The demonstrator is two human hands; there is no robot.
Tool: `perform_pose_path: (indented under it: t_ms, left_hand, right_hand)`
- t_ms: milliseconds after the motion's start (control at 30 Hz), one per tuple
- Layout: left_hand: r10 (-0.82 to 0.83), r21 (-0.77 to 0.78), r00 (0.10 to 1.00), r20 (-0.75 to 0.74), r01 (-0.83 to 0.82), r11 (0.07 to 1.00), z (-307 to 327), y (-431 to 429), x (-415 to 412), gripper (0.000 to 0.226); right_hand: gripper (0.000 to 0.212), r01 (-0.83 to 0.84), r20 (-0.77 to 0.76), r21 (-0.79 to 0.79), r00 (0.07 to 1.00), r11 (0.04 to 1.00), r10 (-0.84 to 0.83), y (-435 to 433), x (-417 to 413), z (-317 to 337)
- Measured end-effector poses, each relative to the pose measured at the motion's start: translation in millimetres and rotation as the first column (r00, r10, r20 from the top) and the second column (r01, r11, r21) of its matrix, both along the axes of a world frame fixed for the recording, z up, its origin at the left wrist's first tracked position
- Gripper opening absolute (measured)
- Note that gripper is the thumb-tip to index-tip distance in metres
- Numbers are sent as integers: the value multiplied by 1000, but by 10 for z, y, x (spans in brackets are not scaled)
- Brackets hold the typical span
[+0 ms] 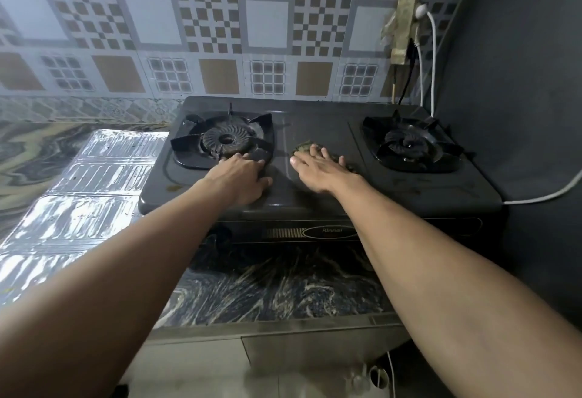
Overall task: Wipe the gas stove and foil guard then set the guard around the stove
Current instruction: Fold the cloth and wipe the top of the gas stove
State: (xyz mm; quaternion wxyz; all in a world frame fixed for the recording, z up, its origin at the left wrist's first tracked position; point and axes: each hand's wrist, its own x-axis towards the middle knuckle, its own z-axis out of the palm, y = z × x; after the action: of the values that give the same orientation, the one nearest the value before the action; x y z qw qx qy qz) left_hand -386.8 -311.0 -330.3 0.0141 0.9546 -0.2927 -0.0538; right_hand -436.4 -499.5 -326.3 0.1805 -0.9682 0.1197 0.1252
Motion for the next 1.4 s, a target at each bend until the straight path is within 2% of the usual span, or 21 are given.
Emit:
perform_pose_path:
  t_ms: [133,300,533,800,933,1033,1400]
  left_hand:
    - [-34,-67,999,34,37,997,42,159,-103,34]
    - [-26,-91,1000,13,27,995,63,300,-205,24]
    - [-27,-131,999,-17,25,991,52,412,-249,29]
    - [-16,-92,1000,-3,15,996,37,338,-278,29]
    - [-29,-89,1000,10,30,996,46,192,-298,26]
    - [-18,-29,999,30,19,999,14,58,-296,29]
    - [73,26,995,63,-75,997,-17,-283,-405,34]
  right_hand:
    - [53,-47,-33,5,998,999,47,216,-38,-6]
    - [55,-73,-28,13,997,997,74,483,-161,28]
    - [56,-126,18,-15,992,992,126,688,-408,-34]
    - [59,-77,2,-35,997,996,77,549,-514,-36]
    - [61,-82,3,-19,997,996,82,368,-508,2]
    - [61,-118,16,-12,993,993,118,174,-550,10]
    - [59,-163,47,-85,985,983,167,-488,-888,11]
